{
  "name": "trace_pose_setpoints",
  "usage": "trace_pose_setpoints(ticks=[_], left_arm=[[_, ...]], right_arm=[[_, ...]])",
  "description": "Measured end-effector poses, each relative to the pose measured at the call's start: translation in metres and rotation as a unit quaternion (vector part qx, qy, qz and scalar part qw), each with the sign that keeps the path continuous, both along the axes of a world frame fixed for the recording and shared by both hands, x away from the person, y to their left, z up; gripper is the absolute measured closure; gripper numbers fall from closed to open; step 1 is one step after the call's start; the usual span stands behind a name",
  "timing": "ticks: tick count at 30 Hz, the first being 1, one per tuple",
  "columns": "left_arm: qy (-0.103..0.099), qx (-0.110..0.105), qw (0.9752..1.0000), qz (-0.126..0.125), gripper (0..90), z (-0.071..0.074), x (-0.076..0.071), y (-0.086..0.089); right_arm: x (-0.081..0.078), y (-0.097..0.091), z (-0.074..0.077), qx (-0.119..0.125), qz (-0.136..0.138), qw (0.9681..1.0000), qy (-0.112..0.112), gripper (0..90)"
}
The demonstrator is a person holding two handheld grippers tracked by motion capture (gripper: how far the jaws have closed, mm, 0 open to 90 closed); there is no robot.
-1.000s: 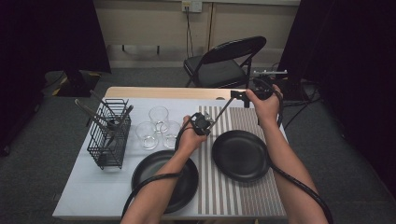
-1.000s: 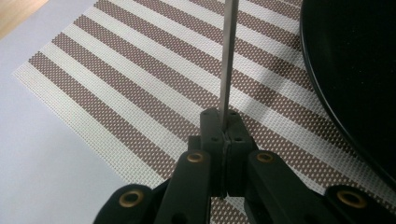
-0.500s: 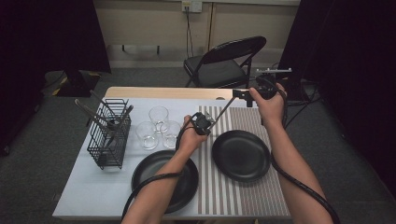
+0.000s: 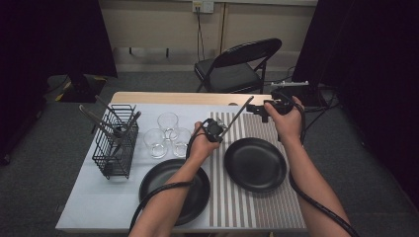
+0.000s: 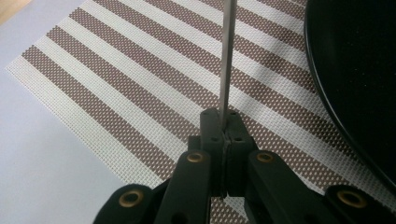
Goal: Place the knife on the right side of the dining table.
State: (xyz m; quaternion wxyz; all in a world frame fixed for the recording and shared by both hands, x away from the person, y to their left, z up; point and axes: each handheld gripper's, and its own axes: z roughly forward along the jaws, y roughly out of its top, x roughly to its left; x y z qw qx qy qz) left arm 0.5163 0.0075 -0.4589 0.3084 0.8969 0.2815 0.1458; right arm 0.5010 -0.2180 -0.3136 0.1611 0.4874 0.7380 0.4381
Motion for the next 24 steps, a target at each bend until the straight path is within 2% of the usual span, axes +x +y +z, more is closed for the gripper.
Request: trace_pose_setpoints(ticks=[14,24], left_arm=[[0.007,-0.01,0.9999,0.007,89.5,-0.001,0.001,0.001],[0.008,-0.01,0.9999,0.01,89.4,-0.001,0.001,0.001]], right_arm=[[-0.014,-0.007,-0.016,-0.007,0.006,0.9999,0.012,19.3],[-0.022,-0.009,-0.016,-0.008,0.014,0.9998,0.01,19.4]])
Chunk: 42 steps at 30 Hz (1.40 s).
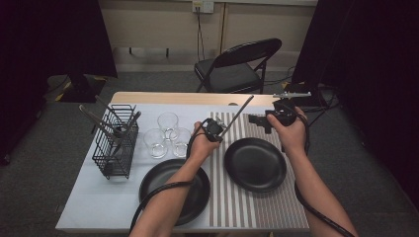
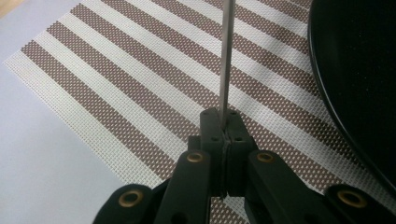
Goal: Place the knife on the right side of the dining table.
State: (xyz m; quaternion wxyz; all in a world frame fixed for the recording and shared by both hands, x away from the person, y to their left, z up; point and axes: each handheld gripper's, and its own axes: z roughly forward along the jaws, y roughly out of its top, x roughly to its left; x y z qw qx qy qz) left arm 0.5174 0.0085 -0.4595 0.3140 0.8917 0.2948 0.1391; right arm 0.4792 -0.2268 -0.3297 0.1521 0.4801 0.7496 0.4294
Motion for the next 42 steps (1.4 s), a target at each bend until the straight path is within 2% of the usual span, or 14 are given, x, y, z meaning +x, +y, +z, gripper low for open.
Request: trace_pose_setpoints(ticks=[8,15,25,42], left_arm=[[0.001,-0.001,1.0,0.002,89.5,0.0,0.0,0.0],[0.002,0.0,1.0,0.003,89.4,0.0,0.0,0.0],[0.001,0.003,1.0,0.003,89.4,0.0,0.0,-0.001],[-0.001,0.004,1.0,0.001,89.4,0.0,0.0,-0.001]], right_arm=[[-0.005,0.0,-0.006,-0.008,0.005,0.9999,0.006,19.4],[-0.011,0.0,-0.009,-0.003,0.013,0.9999,0.007,19.4],[-0.018,0.001,-0.022,0.004,0.023,0.9997,0.011,19.3],[-0.025,-0.005,-0.034,0.008,0.021,0.9996,0.016,19.5]])
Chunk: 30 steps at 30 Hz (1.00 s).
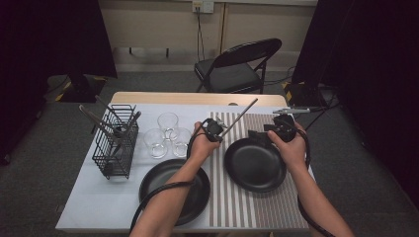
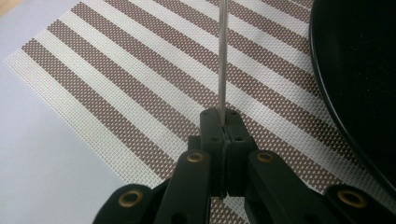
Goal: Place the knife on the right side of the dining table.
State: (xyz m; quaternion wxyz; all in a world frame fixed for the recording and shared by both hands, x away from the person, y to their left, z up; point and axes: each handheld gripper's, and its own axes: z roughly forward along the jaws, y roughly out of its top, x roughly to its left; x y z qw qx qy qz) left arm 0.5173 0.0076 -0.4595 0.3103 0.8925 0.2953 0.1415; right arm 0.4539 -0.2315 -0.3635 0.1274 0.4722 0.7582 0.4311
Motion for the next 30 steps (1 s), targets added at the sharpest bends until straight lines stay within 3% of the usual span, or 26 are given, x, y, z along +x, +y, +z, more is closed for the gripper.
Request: trace_pose_setpoints(ticks=[30], left_arm=[[-0.005,-0.001,1.0,0.004,89.1,-0.0007,-0.0017,-0.0007]], right_arm=[[0.0018,-0.0022,-0.0077,-0.001,-0.005,1.0,0.006,19.6]])
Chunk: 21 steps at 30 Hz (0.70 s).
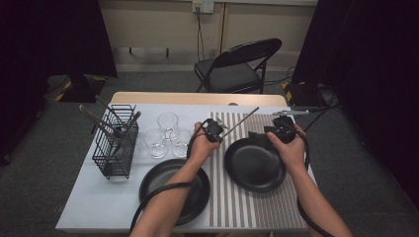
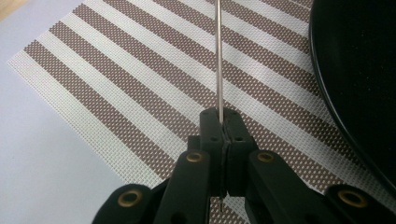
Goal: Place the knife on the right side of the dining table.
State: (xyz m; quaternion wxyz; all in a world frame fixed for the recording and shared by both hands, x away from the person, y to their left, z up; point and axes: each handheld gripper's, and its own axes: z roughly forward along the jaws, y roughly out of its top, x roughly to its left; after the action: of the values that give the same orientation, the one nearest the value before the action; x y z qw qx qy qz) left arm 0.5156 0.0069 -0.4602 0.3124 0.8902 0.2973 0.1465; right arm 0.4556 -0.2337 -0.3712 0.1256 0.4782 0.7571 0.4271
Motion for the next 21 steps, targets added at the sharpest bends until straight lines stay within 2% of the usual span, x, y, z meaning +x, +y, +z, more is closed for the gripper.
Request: trace_pose_setpoints(ticks=[2,21], left_arm=[[-0.001,0.003,1.0,-0.002,89.1,0.0002,0.0,0.0002],[-0.002,-0.013,0.9999,0.001,88.5,-0.0017,-0.0006,0.0032]], right_arm=[[0.0002,-0.0002,-0.0002,0.0,-0.001,1.0,0.001,19.6],[0.0035,0.0008,-0.0011,-0.002,-0.003,1.0,0.005,19.6]])
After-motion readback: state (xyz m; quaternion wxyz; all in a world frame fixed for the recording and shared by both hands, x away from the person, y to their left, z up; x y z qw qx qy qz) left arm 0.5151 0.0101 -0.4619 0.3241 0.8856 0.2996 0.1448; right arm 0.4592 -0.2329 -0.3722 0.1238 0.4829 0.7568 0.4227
